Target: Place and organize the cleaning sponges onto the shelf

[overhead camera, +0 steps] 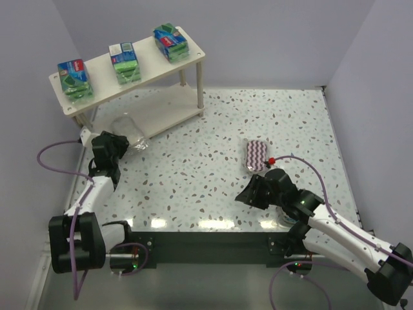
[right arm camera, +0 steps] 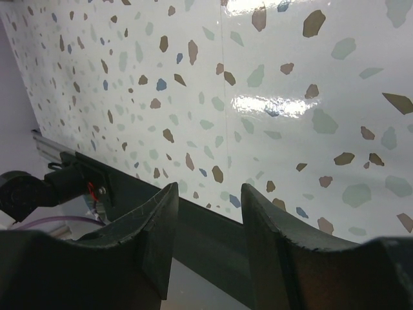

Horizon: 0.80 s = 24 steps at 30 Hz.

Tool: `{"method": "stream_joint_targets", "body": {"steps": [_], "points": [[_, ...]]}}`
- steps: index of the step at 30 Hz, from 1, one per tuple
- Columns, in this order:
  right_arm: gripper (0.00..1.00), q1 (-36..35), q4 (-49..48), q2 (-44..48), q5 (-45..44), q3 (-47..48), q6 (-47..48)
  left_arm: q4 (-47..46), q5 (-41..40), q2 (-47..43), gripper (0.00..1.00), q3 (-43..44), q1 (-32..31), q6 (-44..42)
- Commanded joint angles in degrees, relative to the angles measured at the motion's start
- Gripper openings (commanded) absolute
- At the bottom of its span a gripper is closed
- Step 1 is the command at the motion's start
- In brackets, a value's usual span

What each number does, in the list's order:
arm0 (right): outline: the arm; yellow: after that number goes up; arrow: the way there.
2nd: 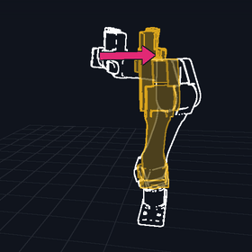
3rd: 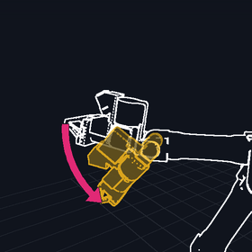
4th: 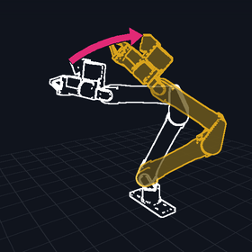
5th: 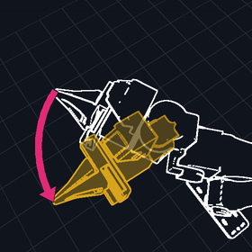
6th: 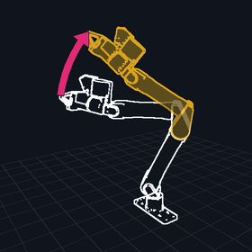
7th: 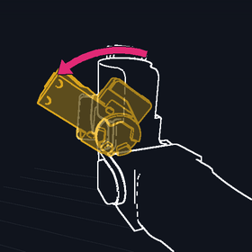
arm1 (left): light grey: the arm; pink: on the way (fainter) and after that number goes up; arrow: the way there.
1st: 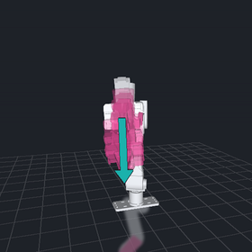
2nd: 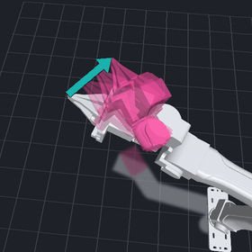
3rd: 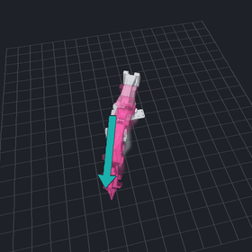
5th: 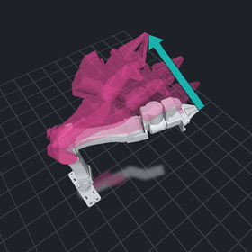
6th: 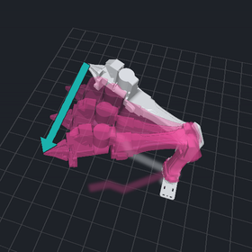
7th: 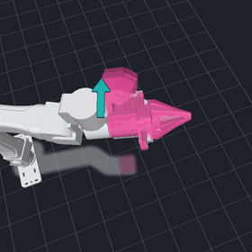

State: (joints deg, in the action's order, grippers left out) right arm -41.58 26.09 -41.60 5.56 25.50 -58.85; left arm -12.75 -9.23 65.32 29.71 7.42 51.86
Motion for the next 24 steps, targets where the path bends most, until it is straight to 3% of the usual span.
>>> {"method": "stream_joint_targets", "body": {"steps": [1,13,17,18,21,22,24], "points": [[0.48,-0.16,-1.65,0.65,0.5,0.52,0.93,-2.63,-1.58,-2.3,0.45,-0.45,0.49,0.79],[0.5,-0.08,-3.06,-0.14,1.03,-0.01,0.84,5.8,2.2,-15.9,0.65,-2.99,-0.65,3.78],[0.5,-0.08,-3.32,-0.76,1.2,-0.1,0.93,9.93,5.71,-19.0,0.66,-3.44,-1.53,4.66],[0.5,-0.08,-3.41,-0.85,1.2,-0.1,0.93,10.11,6.76,-19.18,0.63,-3.61,-1.88,4.66],[0.48,-0.16,-3.67,-0.85,1.12,-0.01,0.93,9.15,13.52,-18.83,0.22,-3.96,-3.98,3.43],[0.47,-0.08,-3.76,-0.93,1.03,0.08,0.84,8.98,14.24,-17.69,0.0,-3.44,-6.08,2.64],[0.46,-0.08,-3.76,-1.11,1.12,0.25,0.93,9.93,13.81,-16.63,0.0,-2.56,-9.42,1.67]]}}
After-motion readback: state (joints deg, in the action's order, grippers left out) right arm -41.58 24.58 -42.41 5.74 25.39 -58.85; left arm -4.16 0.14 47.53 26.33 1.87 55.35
